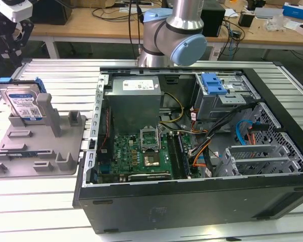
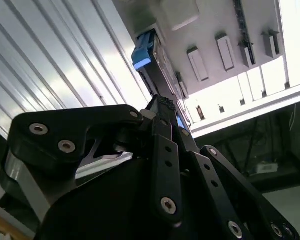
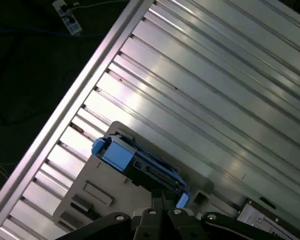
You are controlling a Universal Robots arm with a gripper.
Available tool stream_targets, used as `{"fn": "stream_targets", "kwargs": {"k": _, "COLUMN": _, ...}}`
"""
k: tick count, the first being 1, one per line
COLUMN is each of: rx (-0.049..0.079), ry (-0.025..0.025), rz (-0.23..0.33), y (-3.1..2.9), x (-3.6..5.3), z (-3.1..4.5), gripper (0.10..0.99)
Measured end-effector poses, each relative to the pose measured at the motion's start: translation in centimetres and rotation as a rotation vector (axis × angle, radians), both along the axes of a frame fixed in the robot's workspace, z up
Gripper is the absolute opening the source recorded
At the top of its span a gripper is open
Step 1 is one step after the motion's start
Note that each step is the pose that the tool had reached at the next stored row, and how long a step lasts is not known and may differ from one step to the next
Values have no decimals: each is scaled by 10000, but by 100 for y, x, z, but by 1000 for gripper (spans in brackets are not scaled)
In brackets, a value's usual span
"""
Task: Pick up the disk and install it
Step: 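Pick up the disk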
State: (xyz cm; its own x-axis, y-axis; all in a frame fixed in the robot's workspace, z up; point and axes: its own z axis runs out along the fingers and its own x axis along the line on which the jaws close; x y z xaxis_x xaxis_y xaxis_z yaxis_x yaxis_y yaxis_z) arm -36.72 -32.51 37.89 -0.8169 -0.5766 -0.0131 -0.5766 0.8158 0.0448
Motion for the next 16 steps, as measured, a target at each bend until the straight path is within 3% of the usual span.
{"fn": "stream_targets", "kwargs": {"k": 10, "rx": 0, "ry": 0, "rz": 2372, "y": 0, "x": 0, "z": -1, "gripper": 114}}
{"fn": "stream_targets", "kwargs": {"k": 15, "rx": 0, "ry": 0, "rz": 3533, "y": 0, "x": 0, "z": -1, "gripper": 416}}
{"fn": "stream_targets", "kwargs": {"k": 16, "rx": 0, "ry": 1, "rz": 3892, "y": 0, "x": 0, "z": -1, "gripper": 416}}
